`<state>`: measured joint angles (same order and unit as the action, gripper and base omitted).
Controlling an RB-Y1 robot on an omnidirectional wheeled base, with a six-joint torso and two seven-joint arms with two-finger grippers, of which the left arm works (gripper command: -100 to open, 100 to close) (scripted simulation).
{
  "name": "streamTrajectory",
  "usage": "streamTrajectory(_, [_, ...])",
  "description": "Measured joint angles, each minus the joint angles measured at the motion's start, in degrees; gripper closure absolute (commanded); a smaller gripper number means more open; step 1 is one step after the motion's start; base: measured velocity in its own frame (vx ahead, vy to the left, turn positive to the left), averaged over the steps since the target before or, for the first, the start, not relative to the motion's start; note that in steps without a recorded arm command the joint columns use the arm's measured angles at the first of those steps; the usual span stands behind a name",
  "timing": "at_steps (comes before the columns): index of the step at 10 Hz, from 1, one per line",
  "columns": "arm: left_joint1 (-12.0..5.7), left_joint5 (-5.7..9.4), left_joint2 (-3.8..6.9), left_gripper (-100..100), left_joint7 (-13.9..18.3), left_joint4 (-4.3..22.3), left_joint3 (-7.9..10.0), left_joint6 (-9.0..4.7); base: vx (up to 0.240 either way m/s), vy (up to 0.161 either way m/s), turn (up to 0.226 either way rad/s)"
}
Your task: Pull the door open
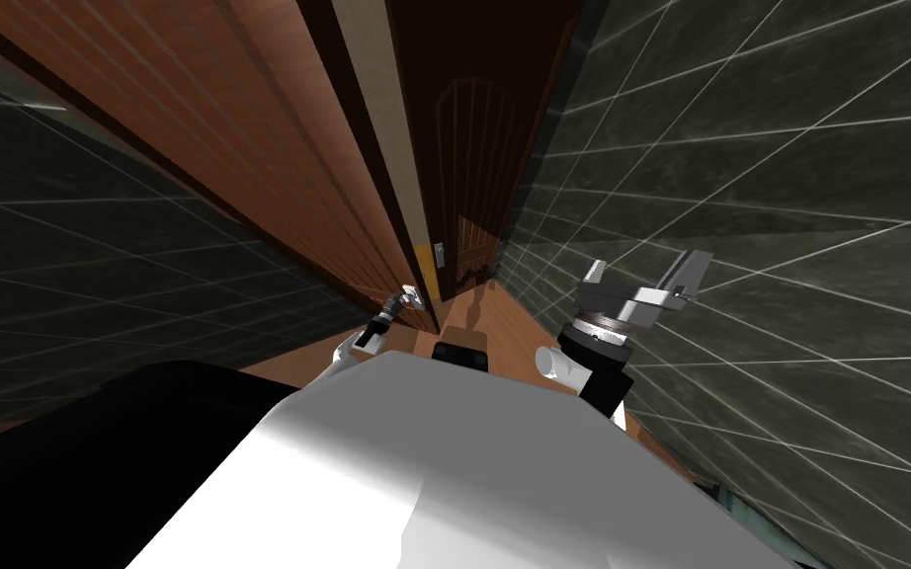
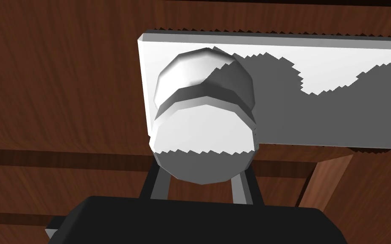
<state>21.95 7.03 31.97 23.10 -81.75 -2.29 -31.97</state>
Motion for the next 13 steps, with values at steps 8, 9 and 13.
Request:
streamTrajectory(8, [2.65,0.05,3.66,100,2.52,1.26,-1.35,-5.19,-0.182,0.08,-0.123])
streamTrajectory(9, [2.73,0.07,4.26,100,2.97,1.51,-1.51,-6.08,-0.222,0.085,-0.179])
streamTrajectory(13, [4.71,-0.04,6.25,100,4.32,1.34,-2.43,-8.81,-0.194,0.099,-0.146])
